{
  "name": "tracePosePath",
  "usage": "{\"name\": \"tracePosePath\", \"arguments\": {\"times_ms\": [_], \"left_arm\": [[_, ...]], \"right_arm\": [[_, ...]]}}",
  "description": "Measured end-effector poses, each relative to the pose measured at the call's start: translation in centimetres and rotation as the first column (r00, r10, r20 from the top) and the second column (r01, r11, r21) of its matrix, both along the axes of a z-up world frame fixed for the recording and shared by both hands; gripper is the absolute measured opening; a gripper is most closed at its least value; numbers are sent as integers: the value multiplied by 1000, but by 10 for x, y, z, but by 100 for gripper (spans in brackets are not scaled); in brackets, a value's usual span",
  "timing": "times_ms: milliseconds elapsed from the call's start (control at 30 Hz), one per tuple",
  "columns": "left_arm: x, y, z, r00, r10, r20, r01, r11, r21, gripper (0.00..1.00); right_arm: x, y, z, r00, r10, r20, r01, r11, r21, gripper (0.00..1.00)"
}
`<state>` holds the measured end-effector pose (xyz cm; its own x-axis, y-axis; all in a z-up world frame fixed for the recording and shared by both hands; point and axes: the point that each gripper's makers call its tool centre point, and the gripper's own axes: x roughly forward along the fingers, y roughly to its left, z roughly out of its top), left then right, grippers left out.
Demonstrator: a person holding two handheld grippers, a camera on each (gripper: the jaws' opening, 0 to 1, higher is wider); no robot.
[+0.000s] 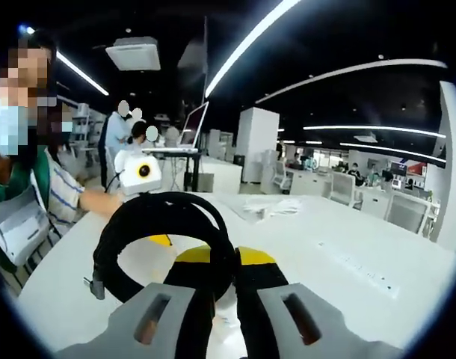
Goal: Straighten the power strip on the desk, plug the charger into it
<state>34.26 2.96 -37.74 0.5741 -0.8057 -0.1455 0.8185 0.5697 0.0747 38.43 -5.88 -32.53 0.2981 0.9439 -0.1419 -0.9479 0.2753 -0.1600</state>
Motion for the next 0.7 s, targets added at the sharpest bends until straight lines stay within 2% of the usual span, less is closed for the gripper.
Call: {"name": "tracePosePath", "arguments": {"times_ms": [133, 300, 367, 533, 700], "left_arm": [[-1, -1, 1, 1000, -1, 0, 1, 1000, -2, 25], [-2, -2, 3, 1000, -7, -9, 7, 1000, -19, 25], [-3, -3, 1, 1000, -11, -15, 11, 1000, -19, 25], [-5, -4, -4, 999, -16, -27, 16, 1000, -6, 25], [-6, -7, -3, 1000, -21, -23, 21, 1000, -8, 25]], "right_arm": [[1, -3, -1, 1000, 1, -23, 0, 1000, 13, 7], [-4, 12, -2, 1000, -3, 20, 4, 999, -45, 7], [-1, 8, -1, 1000, -4, 18, 5, 999, -48, 7], [4, -8, -2, 999, -10, -30, 10, 1000, -11, 7], [-2, 6, -3, 1000, -24, -1, 24, 998, -59, 7]]}}
